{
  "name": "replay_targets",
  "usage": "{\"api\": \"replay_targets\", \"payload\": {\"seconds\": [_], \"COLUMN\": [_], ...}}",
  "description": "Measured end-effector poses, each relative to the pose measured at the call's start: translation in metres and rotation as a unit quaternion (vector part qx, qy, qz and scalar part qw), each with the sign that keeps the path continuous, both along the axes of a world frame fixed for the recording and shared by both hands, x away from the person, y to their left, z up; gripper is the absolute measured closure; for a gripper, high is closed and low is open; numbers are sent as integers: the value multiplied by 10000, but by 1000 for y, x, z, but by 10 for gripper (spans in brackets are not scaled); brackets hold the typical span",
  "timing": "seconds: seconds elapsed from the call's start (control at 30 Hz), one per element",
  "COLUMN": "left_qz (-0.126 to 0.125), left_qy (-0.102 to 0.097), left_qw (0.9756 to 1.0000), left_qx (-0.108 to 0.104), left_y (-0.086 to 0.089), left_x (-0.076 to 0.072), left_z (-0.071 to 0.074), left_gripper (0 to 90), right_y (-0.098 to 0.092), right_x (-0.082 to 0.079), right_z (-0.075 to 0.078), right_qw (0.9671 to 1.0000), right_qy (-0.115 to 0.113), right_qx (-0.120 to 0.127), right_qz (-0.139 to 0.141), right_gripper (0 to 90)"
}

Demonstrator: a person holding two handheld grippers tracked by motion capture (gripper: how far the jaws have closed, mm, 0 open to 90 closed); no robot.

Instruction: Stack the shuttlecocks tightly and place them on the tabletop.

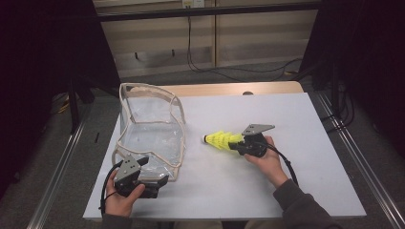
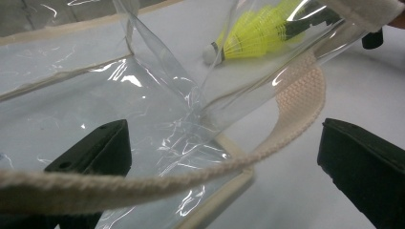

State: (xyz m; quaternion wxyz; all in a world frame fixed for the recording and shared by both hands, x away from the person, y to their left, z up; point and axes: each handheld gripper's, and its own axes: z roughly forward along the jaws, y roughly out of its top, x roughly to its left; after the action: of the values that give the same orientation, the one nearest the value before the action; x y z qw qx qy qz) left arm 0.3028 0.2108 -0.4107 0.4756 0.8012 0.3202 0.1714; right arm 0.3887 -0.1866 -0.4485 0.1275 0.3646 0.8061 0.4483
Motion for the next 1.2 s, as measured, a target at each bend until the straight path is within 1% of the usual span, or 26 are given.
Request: {"api": "replay_targets", "payload": {"seconds": [0.57,0.97,1.0,1.07,1.13,1.2], "left_qz": [4,-1,4,-2,-8,-1], "left_qy": [-17,-14,-15,-18,-14,-12], "left_qw": [10000,10000,10000,10000,10000,10000], "left_qx": [6,19,-5,-16,19,0], "left_y": [0,0,0,0,0,0], "left_x": [1,0,0,0,0,0], "left_z": [-1,0,-1,-1,0,0], "left_gripper": [43,43,43,43,43,43], "right_y": [2,1,0,-1,-2,-5], "right_x": [2,1,1,-1,-2,-3], "right_z": [-2,-2,-2,-1,0,0], "right_qw": [10000,9999,9999,9999,9999,9998], "right_qy": [12,101,99,104,123,139], "right_qx": [-24,-35,-26,-30,-16,-26], "right_qz": [-9,-49,-72,-79,-99,-167], "right_gripper": [859,749,727,723,708,680]}}
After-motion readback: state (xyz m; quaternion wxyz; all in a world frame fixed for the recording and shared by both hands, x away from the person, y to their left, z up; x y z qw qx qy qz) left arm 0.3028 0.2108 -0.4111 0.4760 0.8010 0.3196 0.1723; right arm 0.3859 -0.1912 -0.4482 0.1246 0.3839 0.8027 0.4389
